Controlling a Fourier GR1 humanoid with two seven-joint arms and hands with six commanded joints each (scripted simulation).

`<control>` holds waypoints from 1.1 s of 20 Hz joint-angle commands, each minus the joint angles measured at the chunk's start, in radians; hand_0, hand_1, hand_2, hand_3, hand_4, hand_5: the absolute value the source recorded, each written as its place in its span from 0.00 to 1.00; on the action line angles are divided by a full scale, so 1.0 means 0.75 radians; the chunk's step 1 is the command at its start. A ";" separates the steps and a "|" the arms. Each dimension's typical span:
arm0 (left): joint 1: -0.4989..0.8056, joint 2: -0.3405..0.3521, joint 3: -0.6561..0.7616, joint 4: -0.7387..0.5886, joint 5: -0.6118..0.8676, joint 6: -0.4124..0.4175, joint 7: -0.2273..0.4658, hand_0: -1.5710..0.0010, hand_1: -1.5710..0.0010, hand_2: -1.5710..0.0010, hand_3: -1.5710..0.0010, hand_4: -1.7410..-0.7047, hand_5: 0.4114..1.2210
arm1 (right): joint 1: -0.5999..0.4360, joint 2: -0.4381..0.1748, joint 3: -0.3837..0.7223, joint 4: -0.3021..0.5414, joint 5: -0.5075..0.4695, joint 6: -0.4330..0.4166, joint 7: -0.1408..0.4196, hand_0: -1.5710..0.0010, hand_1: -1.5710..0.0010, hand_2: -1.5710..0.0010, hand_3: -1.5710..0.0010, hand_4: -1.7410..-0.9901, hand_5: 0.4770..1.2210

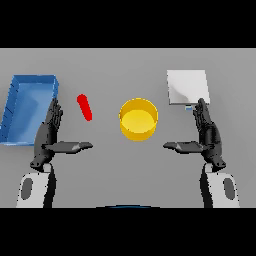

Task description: Pick up the red beaker and tilt it to pour out 1 green nut into yellow bowl. Pick up the yellow bowl and place it on the metallic measuring scale.

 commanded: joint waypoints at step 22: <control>-0.023 0.077 -0.118 0.063 -0.231 -0.014 -0.003 1.00 1.00 1.00 1.00 0.50 0.26 | 0.180 -0.092 0.155 -0.213 0.328 -0.072 -0.132 1.00 1.00 1.00 1.00 0.65 0.21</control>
